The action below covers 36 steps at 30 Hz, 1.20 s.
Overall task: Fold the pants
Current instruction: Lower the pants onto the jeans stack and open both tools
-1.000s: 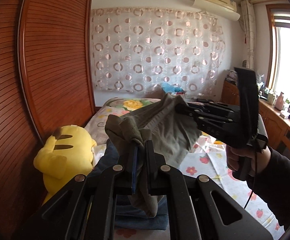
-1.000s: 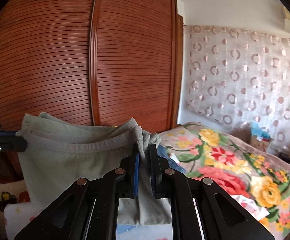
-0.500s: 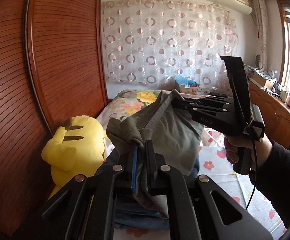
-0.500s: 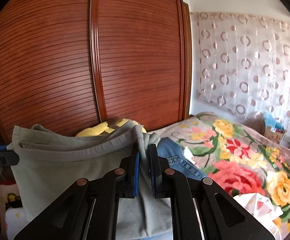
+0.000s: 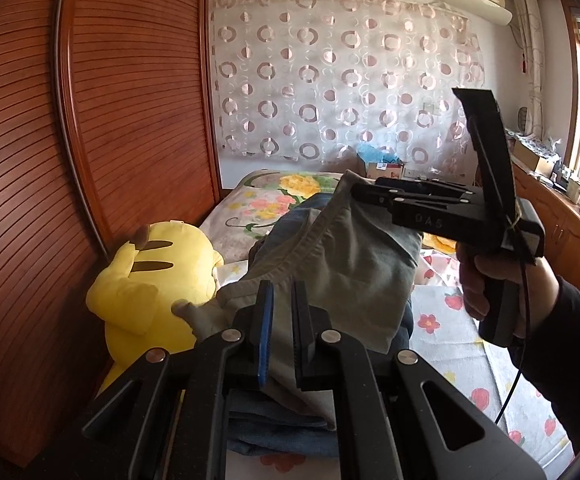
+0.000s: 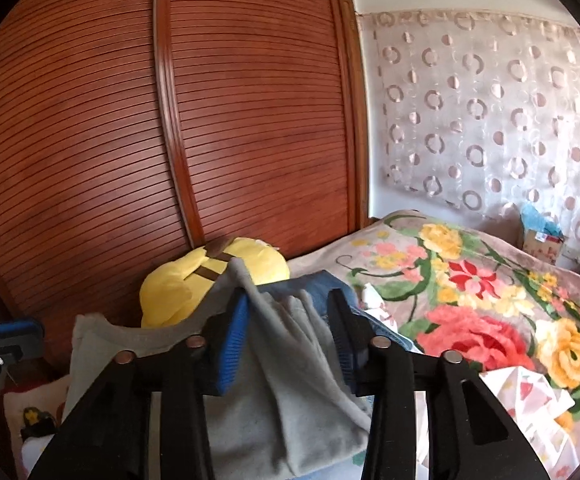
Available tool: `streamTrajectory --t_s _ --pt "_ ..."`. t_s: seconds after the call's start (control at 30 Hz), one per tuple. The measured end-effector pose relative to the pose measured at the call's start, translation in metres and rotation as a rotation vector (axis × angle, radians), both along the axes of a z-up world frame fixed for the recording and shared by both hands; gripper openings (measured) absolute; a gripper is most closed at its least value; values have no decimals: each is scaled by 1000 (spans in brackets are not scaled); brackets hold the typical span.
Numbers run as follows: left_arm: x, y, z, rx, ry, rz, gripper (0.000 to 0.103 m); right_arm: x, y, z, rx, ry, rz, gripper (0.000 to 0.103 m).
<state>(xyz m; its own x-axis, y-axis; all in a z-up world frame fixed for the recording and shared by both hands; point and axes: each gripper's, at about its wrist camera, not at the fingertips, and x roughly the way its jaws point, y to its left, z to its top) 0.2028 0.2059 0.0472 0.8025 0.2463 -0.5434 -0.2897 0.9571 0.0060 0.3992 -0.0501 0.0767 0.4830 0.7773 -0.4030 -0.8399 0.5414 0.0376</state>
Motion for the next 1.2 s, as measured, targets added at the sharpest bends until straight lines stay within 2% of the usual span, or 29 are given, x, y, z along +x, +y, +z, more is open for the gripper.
streamTrajectory --t_s 0.13,0.2,0.23,0.27,0.37,0.53,0.73,0.9,1.2 --pt "3 0 -4 1 24 -1 11 -11 -10 -4 11 6 18 43" --pt "6 -2 -9 -5 42 -11 21 -17 -15 -5 9 8 37 43" --pt "7 -2 -11 -6 47 -14 30 -20 -18 -5 7 6 40 43" --pt "8 -3 -16 -8 57 -18 45 -22 -20 -6 4 7 44 43" --pt "9 -2 -27 -28 74 -28 55 -26 -25 -9 -11 21 59 43" --pt "12 -1 -48 -42 125 -20 55 -17 -20 -16 -54 37 57 42" --pt "10 1 -60 -68 149 -21 55 1 -9 -23 -78 69 34 42" --pt "8 -2 -58 -68 135 -24 55 3 -7 -23 -60 84 24 43" --pt "-4 -4 -47 -44 114 -6 55 -22 -19 -23 -52 81 2 43"
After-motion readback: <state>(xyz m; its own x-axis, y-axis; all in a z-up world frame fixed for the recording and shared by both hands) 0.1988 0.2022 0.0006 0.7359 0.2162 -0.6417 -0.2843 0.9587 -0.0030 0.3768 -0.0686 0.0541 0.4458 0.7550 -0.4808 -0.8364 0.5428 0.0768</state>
